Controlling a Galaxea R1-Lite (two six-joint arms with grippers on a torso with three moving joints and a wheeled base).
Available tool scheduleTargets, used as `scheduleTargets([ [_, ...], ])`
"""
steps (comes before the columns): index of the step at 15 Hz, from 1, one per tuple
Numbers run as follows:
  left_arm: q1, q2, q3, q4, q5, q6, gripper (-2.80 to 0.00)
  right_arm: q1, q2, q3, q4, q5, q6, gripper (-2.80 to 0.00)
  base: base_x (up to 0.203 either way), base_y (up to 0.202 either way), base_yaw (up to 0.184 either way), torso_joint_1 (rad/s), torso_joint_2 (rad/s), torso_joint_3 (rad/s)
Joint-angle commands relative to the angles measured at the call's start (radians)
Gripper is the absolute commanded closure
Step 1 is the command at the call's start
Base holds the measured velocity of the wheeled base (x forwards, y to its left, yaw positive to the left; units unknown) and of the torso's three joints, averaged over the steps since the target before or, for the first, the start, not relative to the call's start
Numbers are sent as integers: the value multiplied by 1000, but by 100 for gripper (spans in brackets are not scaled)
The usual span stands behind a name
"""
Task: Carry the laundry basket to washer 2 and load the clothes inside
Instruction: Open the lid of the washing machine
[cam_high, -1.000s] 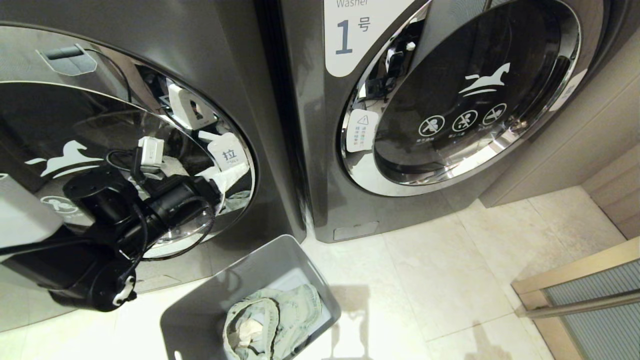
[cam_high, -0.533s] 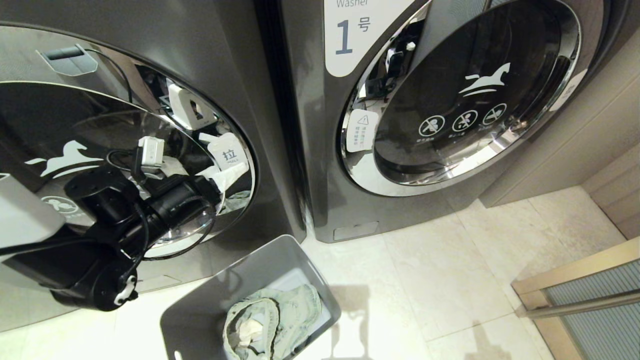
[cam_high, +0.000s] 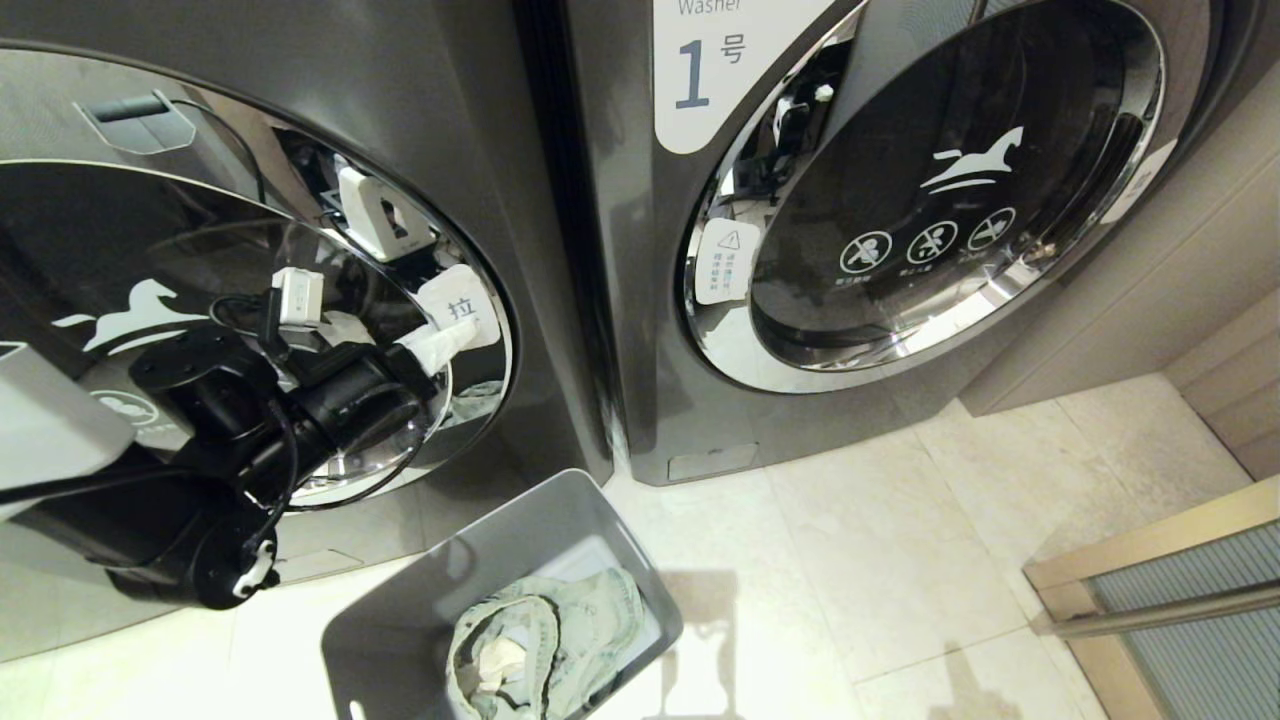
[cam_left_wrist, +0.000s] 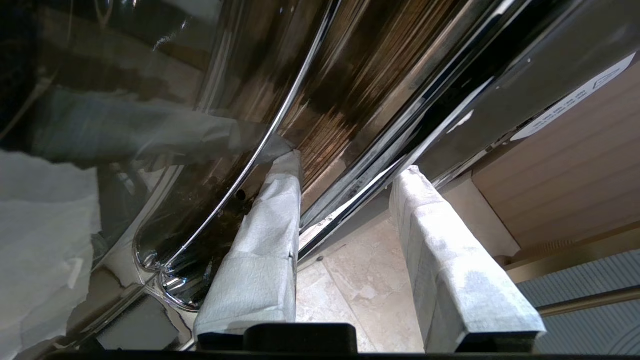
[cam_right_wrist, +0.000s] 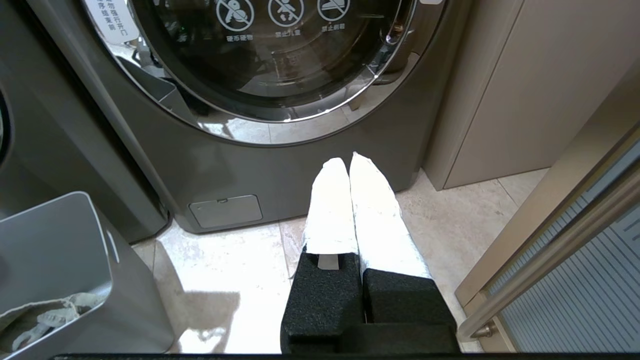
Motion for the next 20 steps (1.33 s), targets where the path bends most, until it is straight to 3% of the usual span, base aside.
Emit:
scheduleTargets([
  [1, -7, 2, -3, -10, -6, -16, 0, 0, 2, 40, -2, 0, 0, 0, 0, 0, 0, 0, 0, 0],
  [8, -19, -18, 21, -10, -58, -47, 0, 0, 2, 40, -2, 0, 0, 0, 0, 0, 0, 0, 0, 0],
  [20, -46, -92, 135, -10, -64, -47, 0, 0, 2, 40, -2, 0, 0, 0, 0, 0, 0, 0, 0, 0],
])
